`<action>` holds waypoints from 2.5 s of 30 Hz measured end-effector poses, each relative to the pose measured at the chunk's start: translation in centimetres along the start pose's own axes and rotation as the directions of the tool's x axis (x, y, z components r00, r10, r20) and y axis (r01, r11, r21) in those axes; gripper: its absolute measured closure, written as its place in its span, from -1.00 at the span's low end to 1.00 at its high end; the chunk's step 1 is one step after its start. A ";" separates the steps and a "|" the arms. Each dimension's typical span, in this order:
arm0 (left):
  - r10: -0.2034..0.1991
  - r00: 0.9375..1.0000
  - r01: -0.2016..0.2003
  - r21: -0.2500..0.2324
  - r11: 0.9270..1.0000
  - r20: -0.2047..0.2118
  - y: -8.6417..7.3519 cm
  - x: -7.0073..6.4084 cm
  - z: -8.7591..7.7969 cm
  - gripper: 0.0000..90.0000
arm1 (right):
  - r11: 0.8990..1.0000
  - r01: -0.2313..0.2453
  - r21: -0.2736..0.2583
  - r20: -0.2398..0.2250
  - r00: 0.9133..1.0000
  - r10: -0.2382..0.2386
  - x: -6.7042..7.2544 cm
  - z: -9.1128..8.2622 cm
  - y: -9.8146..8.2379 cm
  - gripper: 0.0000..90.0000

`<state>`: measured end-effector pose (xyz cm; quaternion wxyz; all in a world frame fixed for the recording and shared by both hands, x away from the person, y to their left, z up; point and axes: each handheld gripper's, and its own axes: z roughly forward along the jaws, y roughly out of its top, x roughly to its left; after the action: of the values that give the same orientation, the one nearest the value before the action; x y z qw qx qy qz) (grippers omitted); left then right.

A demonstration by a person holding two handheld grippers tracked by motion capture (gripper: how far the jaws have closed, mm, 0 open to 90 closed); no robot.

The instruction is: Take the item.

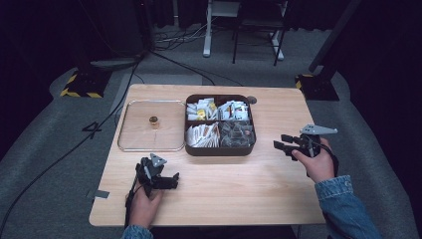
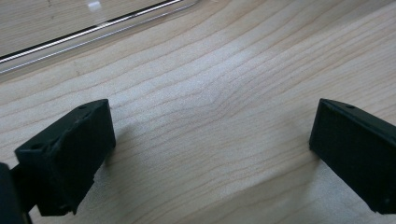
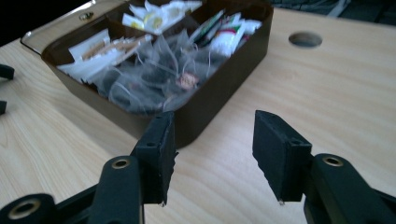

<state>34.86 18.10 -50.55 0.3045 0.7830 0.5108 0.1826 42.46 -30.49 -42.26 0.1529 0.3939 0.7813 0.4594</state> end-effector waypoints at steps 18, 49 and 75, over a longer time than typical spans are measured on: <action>-0.001 1.000 0.001 -0.001 1.000 0.001 0.3 0.1 0.3 -1.00 | 0.998 -0.064 -0.028 -0.002 0.998 0.064 -0.3 0.7 5.9 0.29; -0.021 1.000 0.021 -0.002 1.000 -0.020 0.1 0.6 0.1 -1.00 | 0.998 0.024 0.065 0.039 0.999 -0.026 0.1 10.2 12.5 0.28; -0.035 0.999 0.035 -0.002 0.999 -0.037 0.5 0.8 0.4 -0.99 | 0.964 -0.122 0.234 0.083 0.991 0.105 0.6 19.2 10.8 0.40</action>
<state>35.83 18.53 -50.55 0.2988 0.7702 0.5297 0.1920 58.76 -15.65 -43.30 0.1051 0.4695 0.8011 0.3560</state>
